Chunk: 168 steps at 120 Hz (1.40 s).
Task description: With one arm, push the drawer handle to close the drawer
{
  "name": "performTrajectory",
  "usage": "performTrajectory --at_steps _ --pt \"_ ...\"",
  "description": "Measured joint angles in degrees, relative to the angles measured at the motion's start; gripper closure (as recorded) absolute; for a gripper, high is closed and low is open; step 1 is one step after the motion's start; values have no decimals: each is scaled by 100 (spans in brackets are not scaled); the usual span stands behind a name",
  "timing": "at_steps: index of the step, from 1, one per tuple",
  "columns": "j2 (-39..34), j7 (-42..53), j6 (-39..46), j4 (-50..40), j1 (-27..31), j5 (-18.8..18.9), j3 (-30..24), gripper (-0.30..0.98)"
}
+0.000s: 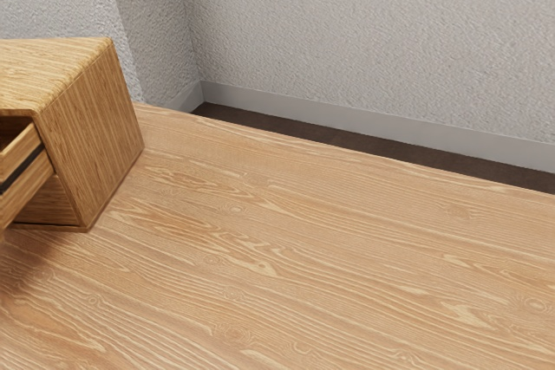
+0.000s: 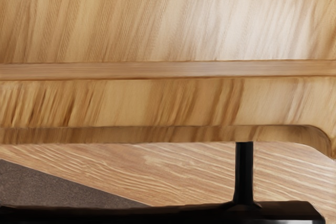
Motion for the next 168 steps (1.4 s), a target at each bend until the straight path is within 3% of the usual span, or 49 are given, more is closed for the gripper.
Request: performTrajectory --at_steps 58,168 --pt "36 -206 27 16 57 -168 -573 79" --pt "1149 -617 75 1103 51 -359 -779 79"
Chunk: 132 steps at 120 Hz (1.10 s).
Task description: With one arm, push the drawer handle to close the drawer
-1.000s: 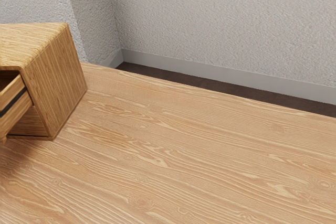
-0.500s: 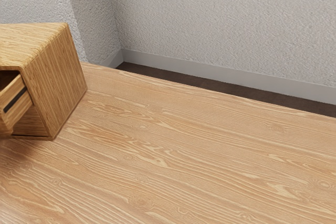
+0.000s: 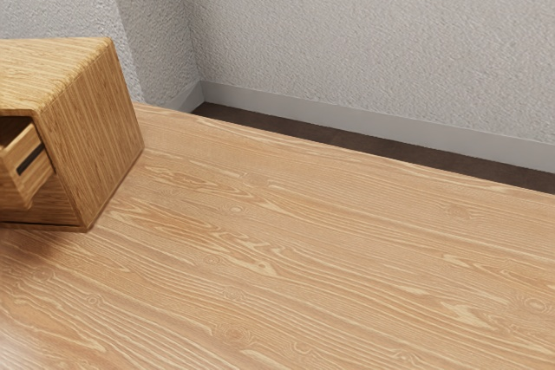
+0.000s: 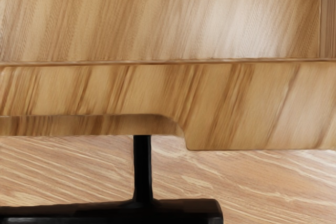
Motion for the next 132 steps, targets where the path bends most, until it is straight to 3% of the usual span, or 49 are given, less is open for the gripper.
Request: performTrajectory --at_steps 80,132 --pt "962 -156 123 1019 118 -50 -167 79" --pt "1419 -220 126 1634 -426 -69 -170 79"
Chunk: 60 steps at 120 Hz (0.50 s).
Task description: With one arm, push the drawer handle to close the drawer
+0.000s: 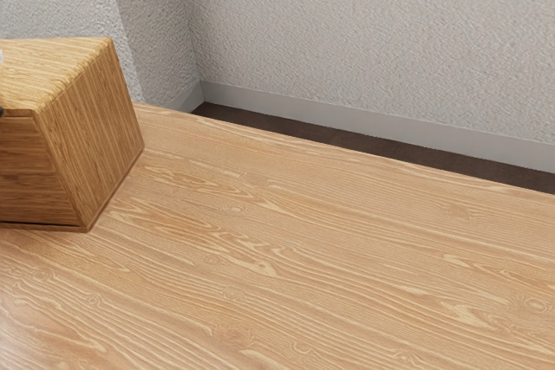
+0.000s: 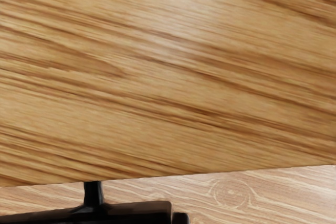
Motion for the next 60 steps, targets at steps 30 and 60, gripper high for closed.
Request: performTrajectory --at_steps 30,60 --pt "-322 -30 -55 -14 31 -19 0 78" --pt "-2037 505 -1754 383 261 -112 -61 50"
